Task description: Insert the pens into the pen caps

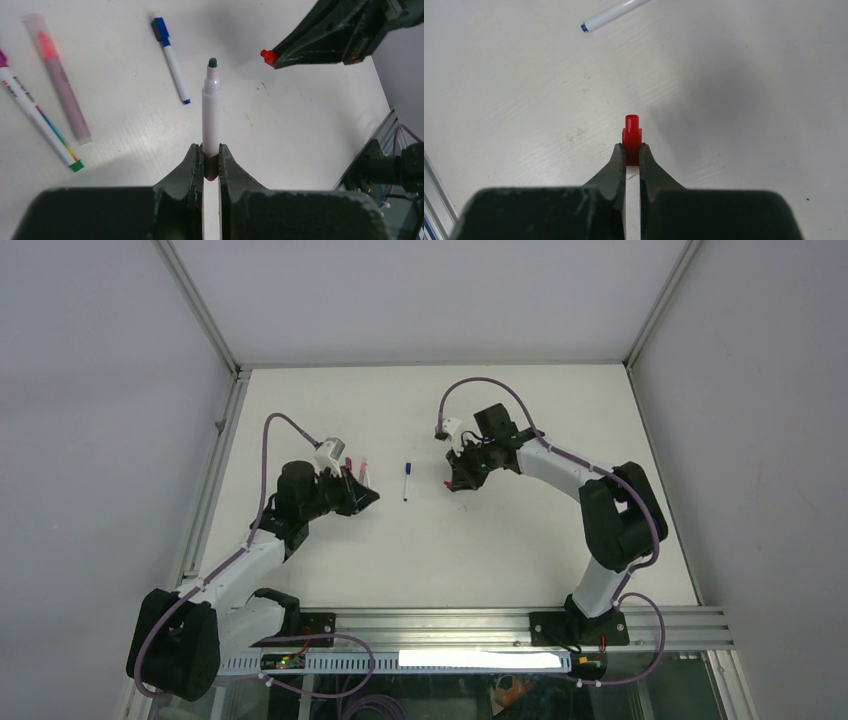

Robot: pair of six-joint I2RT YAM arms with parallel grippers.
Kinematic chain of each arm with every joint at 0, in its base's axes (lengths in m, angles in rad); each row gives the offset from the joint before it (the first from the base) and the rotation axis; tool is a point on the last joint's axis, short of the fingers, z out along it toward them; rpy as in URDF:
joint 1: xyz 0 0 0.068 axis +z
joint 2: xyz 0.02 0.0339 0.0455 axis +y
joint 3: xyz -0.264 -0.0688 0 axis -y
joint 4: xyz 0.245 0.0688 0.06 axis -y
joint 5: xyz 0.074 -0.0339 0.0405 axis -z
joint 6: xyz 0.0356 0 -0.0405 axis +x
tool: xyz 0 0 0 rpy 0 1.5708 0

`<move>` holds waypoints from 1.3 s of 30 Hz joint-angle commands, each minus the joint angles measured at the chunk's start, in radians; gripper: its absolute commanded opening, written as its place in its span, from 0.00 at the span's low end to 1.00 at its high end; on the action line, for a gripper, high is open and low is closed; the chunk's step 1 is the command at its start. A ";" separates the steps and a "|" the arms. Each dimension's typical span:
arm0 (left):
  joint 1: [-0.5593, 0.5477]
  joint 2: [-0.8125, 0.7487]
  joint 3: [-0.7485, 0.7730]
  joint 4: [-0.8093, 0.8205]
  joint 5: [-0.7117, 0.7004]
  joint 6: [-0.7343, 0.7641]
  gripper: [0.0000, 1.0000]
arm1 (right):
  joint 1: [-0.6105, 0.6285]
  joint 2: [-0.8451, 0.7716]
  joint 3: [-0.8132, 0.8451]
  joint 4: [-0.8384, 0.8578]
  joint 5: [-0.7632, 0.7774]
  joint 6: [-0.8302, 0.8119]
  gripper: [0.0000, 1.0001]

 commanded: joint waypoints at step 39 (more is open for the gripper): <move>-0.199 0.175 0.139 0.067 -0.003 0.113 0.00 | 0.043 0.000 0.047 -0.091 0.035 -0.299 0.33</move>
